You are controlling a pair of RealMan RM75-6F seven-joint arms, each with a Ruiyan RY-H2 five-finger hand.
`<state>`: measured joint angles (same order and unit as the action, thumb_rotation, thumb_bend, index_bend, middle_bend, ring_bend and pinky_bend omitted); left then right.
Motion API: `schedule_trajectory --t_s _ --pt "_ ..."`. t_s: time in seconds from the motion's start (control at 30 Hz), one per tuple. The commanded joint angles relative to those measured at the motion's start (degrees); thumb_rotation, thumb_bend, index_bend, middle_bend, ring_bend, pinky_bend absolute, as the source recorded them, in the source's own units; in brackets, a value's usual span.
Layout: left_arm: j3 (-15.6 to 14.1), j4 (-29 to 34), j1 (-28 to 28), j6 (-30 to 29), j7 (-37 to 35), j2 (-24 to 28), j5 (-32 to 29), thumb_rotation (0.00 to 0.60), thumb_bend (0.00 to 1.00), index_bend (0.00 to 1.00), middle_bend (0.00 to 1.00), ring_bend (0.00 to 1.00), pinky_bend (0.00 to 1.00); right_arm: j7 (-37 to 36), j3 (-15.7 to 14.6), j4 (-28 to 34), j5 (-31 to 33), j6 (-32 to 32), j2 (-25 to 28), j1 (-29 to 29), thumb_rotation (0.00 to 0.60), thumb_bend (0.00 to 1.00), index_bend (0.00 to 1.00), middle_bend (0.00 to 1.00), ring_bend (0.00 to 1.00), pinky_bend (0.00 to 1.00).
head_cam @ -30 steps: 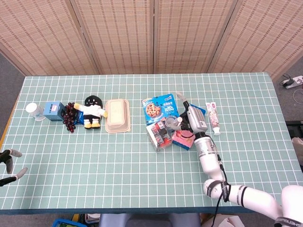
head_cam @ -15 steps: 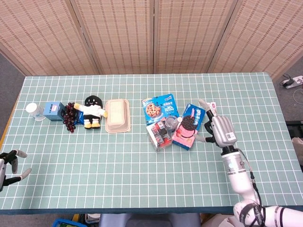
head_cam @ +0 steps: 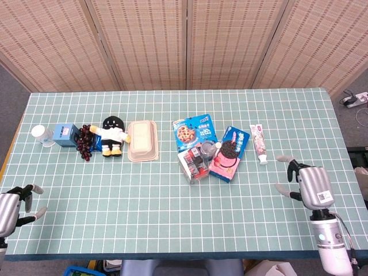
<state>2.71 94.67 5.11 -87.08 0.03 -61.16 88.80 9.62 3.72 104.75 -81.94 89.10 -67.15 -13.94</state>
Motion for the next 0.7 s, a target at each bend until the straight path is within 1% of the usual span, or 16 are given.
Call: schedule_trajectory --t_s 0.03,0.17,0.33,0.43,0.7 --pt "-0.25 0.09 0.1 0.23 0.52 -0.29 0.23 0.6 0.14 0.57 0.75 0.55 0.75 -1.55 -0.63 -5.28 -2.01 5.25 -2.01 3.84 0.6 0.03 0.38 0.6 0.54 0.72" --pt "-0.58 0.35 0.12 0.13 1.18 -0.52 0.82 0.6 0.14 0.57 0.75 0.55 0.75 -4.61 -0.54 -9.61 -2.5 8.84 -3.77 6.75 0.6 0.05 0.38 0.58 0.52 0.67" --pt "-1.05 0.79 0.1 -0.09 2.04 -0.77 1.75 0.6 0.14 0.57 0.75 0.55 0.75 -9.8 -0.45 -13.68 -2.24 10.73 -4.7 9.58 0.6 0.06 0.38 0.58 0.52 0.67" --pt "-1.24 1.08 0.07 -0.21 2.4 -0.82 2.08 0.6 0.14 0.57 0.75 0.55 0.75 -12.78 -0.21 -15.21 -1.1 9.5 -4.49 10.3 0.6 0.06 0.38 0.58 0.52 0.67" --pt "-1.22 1.01 0.09 -0.03 3.28 -1.17 1.61 0.6 0.14 0.57 0.75 0.55 0.75 -15.39 0.45 -15.52 0.12 5.61 -2.3 10.51 0.6 0.06 0.38 0.58 0.51 0.67"
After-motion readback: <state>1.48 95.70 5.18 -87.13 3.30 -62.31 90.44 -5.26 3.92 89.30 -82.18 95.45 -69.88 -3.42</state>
